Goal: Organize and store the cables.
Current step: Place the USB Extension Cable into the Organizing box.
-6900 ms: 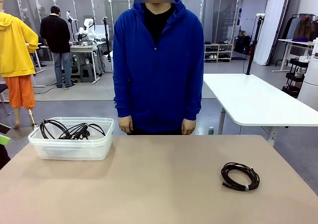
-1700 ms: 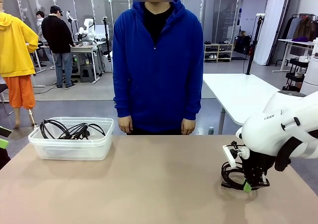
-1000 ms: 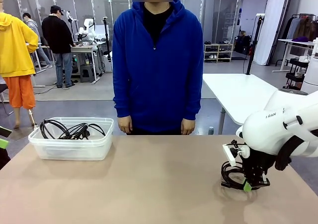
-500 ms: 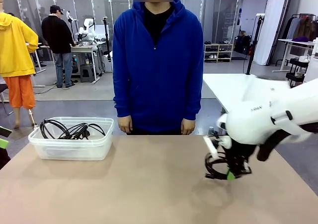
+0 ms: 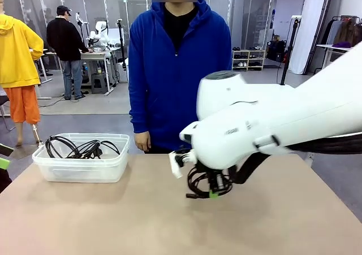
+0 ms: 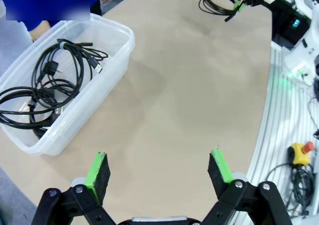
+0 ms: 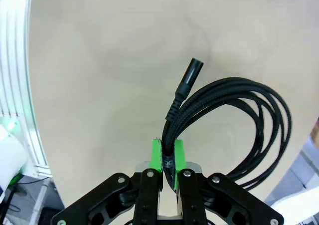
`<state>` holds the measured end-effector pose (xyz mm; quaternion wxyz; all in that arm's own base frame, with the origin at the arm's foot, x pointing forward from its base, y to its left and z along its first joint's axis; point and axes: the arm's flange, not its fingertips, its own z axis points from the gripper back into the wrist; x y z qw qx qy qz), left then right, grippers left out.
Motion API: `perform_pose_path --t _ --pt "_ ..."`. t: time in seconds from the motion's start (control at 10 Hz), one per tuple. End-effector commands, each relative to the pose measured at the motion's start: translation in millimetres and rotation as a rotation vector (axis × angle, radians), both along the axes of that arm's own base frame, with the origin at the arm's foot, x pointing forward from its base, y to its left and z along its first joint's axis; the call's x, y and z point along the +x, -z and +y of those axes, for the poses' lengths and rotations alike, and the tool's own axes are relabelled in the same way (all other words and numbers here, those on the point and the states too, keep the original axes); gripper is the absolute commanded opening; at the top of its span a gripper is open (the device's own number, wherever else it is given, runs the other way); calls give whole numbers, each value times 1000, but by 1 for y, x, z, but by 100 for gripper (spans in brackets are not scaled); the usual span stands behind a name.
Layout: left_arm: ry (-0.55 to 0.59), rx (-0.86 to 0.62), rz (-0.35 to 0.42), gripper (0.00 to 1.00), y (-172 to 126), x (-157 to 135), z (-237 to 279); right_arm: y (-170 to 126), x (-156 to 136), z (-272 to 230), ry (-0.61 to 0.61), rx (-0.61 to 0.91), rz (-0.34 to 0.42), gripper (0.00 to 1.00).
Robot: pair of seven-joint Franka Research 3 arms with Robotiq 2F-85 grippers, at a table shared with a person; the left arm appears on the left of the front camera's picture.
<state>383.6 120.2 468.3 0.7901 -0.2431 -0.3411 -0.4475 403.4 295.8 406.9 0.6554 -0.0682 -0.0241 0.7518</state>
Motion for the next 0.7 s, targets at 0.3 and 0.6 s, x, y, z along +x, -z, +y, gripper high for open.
perform_pose_path --t 0.3,0.6 --pt "3 -23 -18 100 1 -2 0 46 20 92 62 32 61 11" --pt "3 -23 -18 100 1 -2 0 71 22 103 88 91 79 11"
